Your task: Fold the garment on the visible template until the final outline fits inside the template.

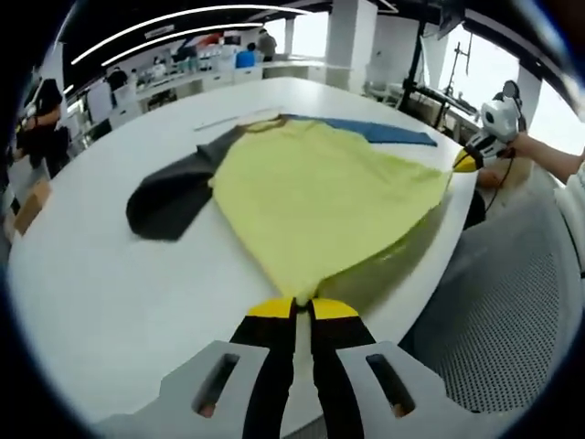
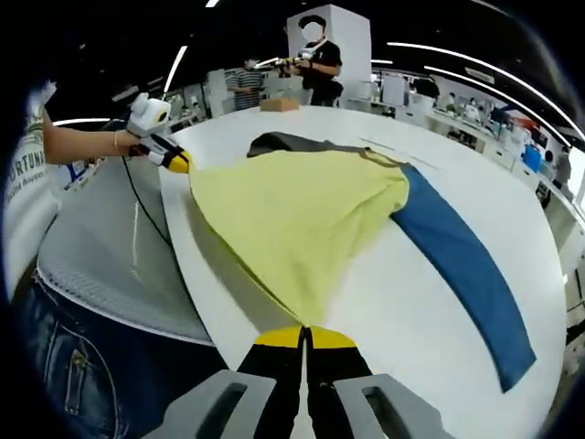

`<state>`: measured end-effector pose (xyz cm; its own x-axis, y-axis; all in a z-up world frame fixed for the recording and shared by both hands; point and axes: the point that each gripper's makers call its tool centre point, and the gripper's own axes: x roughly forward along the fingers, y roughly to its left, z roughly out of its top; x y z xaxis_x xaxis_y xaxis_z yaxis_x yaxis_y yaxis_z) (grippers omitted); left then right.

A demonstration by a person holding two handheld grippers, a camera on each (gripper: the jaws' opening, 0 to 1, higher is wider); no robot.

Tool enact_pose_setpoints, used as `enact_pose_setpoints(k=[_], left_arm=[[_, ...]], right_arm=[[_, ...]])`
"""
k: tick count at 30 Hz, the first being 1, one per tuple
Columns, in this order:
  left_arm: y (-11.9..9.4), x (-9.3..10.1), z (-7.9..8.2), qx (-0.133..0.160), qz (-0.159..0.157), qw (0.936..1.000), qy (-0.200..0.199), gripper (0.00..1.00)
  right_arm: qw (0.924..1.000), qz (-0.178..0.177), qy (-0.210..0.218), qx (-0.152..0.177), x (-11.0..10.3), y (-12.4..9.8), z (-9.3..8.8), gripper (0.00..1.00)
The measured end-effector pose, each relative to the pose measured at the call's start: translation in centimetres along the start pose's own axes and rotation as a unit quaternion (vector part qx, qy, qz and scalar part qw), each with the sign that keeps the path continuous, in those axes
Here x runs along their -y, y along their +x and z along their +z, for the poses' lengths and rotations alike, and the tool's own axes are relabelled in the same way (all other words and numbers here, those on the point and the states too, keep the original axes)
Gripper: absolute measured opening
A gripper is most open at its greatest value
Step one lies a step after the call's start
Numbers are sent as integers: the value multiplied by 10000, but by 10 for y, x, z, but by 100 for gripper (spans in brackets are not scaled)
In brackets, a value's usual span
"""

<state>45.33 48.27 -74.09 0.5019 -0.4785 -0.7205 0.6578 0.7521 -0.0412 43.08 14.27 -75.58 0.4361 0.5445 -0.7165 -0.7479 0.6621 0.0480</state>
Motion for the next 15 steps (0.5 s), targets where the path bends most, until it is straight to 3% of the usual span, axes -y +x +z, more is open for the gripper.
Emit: enact_pose_setpoints(k=[15], left_arm=[[7, 3, -31, -454, -150, 9982, 353, 2]], right_arm=[[9994, 22, -103, -336, -19, 5, -20, 0]])
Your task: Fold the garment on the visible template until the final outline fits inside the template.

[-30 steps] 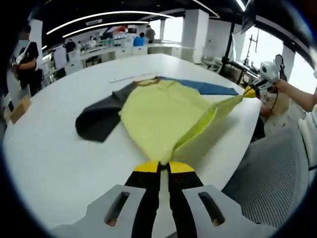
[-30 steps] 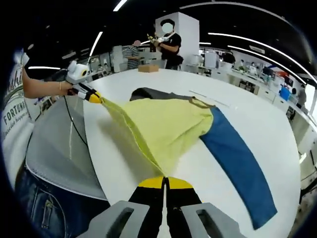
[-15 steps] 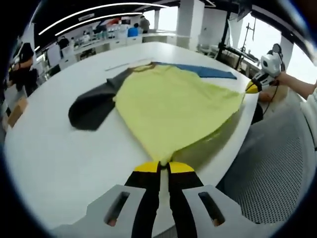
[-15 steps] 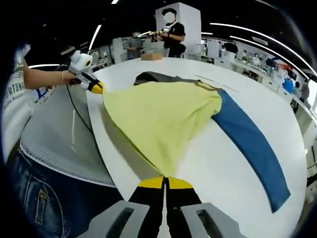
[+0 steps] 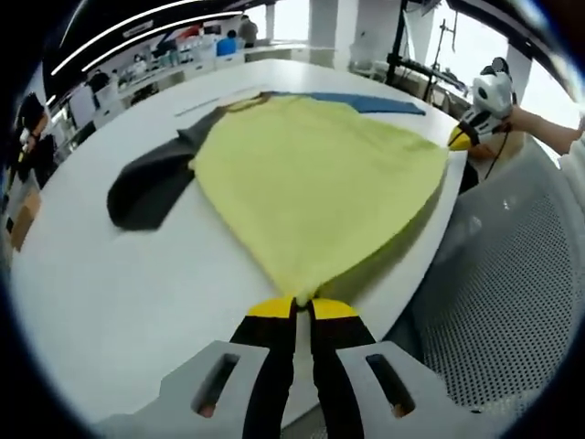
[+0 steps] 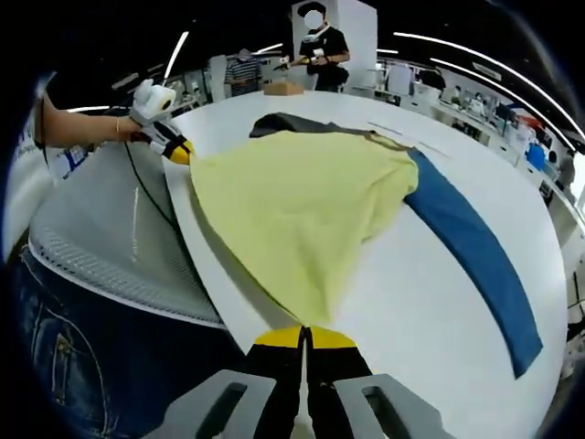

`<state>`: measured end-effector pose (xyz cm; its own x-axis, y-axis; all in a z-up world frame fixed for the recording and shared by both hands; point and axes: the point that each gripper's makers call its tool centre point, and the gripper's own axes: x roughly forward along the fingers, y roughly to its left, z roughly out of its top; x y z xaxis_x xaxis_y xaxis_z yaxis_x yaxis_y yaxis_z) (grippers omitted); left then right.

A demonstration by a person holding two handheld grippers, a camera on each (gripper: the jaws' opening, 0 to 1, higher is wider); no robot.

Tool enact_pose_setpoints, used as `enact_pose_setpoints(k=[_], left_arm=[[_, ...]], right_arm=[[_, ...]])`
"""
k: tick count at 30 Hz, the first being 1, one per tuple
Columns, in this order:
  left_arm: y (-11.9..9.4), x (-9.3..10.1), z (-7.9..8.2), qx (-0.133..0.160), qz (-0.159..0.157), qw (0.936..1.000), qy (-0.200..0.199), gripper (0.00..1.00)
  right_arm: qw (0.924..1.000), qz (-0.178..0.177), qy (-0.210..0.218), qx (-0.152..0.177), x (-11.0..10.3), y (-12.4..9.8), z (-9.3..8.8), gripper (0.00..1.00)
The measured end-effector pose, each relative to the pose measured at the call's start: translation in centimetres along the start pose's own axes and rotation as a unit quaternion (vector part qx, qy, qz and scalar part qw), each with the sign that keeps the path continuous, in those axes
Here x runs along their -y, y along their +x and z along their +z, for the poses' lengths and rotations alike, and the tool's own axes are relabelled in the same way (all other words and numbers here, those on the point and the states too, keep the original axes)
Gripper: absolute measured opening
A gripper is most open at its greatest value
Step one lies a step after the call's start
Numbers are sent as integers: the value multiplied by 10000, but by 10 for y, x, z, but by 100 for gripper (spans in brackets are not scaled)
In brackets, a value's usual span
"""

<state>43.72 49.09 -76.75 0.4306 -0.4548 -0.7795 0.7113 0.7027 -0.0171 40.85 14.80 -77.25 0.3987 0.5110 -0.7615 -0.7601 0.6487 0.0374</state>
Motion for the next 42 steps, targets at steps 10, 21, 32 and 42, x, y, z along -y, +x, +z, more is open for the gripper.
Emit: enact_pose_setpoints(k=[10, 21, 32, 42], left_arm=[[4, -6, -12, -108, -36, 9999, 100, 3], [-4, -9, -23, -142, 26, 9994, -330, 0], [-17, -12, -11, 370, 85, 9952, -903, 11], [-24, -10, 21, 1143, 96, 9875, -1081, 52]], right_arm=[[9997, 54, -144, -176, -5, 3, -6, 0], [9996, 117, 147, -190, -6, 2, -6, 0], [9967, 430, 674, 145, -14, -9, 8, 16], [9898, 293, 1011, 964, 5, -14, 41, 56]])
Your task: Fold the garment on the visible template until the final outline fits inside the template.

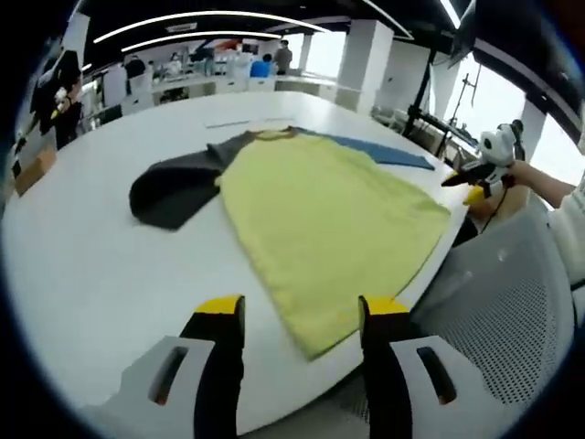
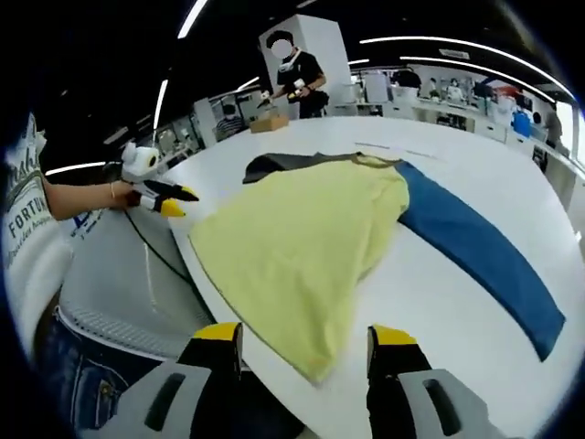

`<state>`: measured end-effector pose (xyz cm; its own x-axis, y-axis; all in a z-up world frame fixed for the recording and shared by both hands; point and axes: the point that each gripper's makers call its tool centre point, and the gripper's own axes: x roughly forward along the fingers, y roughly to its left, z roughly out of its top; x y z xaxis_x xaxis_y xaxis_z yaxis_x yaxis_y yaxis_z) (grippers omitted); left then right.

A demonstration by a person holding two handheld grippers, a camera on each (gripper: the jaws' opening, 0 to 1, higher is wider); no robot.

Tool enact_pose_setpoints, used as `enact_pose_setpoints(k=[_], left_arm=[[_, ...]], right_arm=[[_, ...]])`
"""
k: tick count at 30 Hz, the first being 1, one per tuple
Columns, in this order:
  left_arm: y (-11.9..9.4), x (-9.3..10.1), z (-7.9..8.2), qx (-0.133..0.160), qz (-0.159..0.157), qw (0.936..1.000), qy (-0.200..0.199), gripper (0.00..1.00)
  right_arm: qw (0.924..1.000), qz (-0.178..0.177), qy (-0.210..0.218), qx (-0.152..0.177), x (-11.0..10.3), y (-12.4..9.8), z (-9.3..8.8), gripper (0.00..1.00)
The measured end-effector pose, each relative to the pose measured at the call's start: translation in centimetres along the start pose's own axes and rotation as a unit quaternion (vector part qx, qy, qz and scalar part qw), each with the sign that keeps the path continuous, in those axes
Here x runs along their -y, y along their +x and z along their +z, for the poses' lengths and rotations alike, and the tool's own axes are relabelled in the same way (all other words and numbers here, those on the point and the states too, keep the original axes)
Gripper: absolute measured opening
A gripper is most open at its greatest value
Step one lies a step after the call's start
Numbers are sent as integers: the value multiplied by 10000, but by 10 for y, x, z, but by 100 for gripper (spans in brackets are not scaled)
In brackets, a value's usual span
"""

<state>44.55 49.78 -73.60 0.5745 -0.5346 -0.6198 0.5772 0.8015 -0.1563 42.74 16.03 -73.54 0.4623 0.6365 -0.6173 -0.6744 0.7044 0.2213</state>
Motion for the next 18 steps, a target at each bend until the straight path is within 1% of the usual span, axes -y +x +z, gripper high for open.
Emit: enact_pose_setpoints(k=[1, 3, 4, 7, 9, 10, 12, 13, 14, 18], left_arm=[[0, 1, 4, 94, -8, 10000, 31, 56], [-1, 2, 8, 193, 9, 9998, 25, 63], [1, 2, 10, 283, 0, 9996, 23, 66], [3, -1, 14, 427, 10, 9991, -9, 76], [3, -1, 16, 494, 10, 9988, -21, 82], [3, -1, 18, 546, 18, 9985, -91, 84], [4, 5, 29, 804, -122, 9959, -405, 88], [3, 4, 32, 853, -99, 9954, -416, 89], [1, 3, 35, 849, -63, 9959, -319, 91], [2, 4, 44, 919, 5, 9956, -187, 96]], right_arm=[[10000, -26, 14, 91, 2, 0, 4, 58], [9997, -53, 54, 237, 5, 1, 11, 62], [9996, -58, 60, 255, 6, 1, 12, 63], [9993, -110, 36, 355, 11, 2, 19, 67], [9991, -163, 11, 387, 17, 4, 24, 68], [9990, -181, -12, 400, 19, 5, 26, 68], [9988, -215, -41, 433, 23, 7, 31, 69], [9987, -233, -60, 449, 25, 7, 33, 69], [9984, -279, -100, 480, 29, 8, 37, 69], [9975, -407, -161, 556, 42, 13, 48, 66]])
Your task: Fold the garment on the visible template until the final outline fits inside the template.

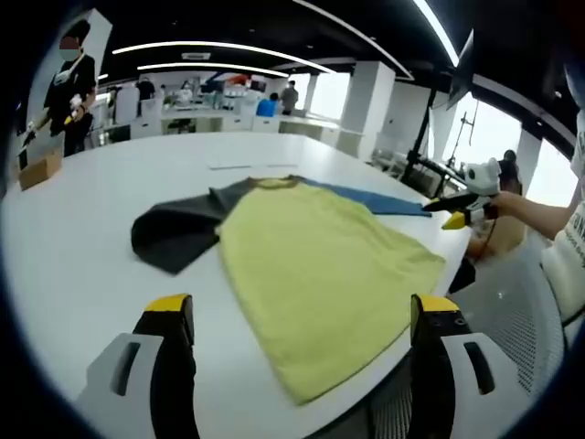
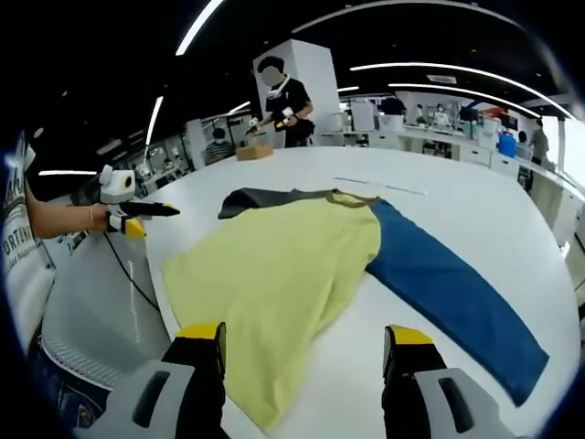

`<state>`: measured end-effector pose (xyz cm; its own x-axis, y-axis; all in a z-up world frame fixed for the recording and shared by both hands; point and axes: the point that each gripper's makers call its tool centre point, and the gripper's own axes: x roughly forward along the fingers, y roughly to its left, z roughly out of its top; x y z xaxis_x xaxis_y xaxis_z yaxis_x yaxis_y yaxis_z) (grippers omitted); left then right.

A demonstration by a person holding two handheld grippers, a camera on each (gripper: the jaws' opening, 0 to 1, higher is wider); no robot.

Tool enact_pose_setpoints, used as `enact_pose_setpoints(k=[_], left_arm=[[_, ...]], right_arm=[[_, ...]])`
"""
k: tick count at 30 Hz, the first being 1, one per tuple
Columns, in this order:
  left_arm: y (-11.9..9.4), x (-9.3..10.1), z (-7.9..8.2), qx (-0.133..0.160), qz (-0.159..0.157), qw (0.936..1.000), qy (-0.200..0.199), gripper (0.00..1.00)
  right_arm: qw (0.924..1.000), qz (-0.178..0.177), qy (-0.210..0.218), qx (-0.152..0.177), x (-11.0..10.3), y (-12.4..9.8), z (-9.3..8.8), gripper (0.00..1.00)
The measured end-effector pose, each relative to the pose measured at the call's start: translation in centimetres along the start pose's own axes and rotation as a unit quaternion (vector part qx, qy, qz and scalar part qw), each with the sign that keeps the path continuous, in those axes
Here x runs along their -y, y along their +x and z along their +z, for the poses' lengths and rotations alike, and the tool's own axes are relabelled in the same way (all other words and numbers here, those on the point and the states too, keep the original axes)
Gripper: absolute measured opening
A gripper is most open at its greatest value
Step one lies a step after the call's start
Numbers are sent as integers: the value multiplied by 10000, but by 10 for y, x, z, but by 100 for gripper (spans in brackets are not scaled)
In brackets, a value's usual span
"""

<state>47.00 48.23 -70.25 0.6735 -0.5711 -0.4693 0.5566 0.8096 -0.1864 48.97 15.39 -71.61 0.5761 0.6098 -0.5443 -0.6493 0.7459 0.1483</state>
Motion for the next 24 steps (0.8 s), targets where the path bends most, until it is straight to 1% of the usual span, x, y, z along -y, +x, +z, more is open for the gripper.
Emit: enact_pose_setpoints(k=[2, 4, 7, 9, 11, 13, 16, 18, 20, 24], left_arm=[[1, 0, 1, -1, 31, 10000, 63, 99], [3, 2, 1, -25, 17, 10000, 61, 99], [5, 6, 4, 2, -3, 10000, 94, 99], [7, 10, 5, -3, 1, 9999, 134, 99], [8, 12, 7, -18, 27, 9999, 167, 99], [8, 16, 11, 10, 28, 9999, 164, 99], [9, 21, 20, 48, 45, 9997, 256, 99], [9, 22, 25, 106, 41, 9996, 259, 99], [10, 23, 26, 124, 41, 9996, 253, 99], [10, 26, 27, 138, 25, 9996, 260, 99]], right_arm=[[9999, -96, -33, 47, 10, 4, 6, 63], [9995, -239, -181, 100, 20, 9, 12, 61], [9992, -319, -132, 206, 31, 17, 21, 56], [9985, -438, -270, 188, 39, 24, 25, 52], [9977, -527, -339, 246, 46, 30, 30, 48], [9976, -561, -251, 313, 53, 36, 34, 45], [9966, -663, -313, 378, 64, 46, 43, 40], [9963, -687, -357, 378, 71, 54, 46, 38], [9961, -659, -454, 361, 74, 63, 49, 35], [9949, -648, -727, 278, 78, 79, 50, 24]])
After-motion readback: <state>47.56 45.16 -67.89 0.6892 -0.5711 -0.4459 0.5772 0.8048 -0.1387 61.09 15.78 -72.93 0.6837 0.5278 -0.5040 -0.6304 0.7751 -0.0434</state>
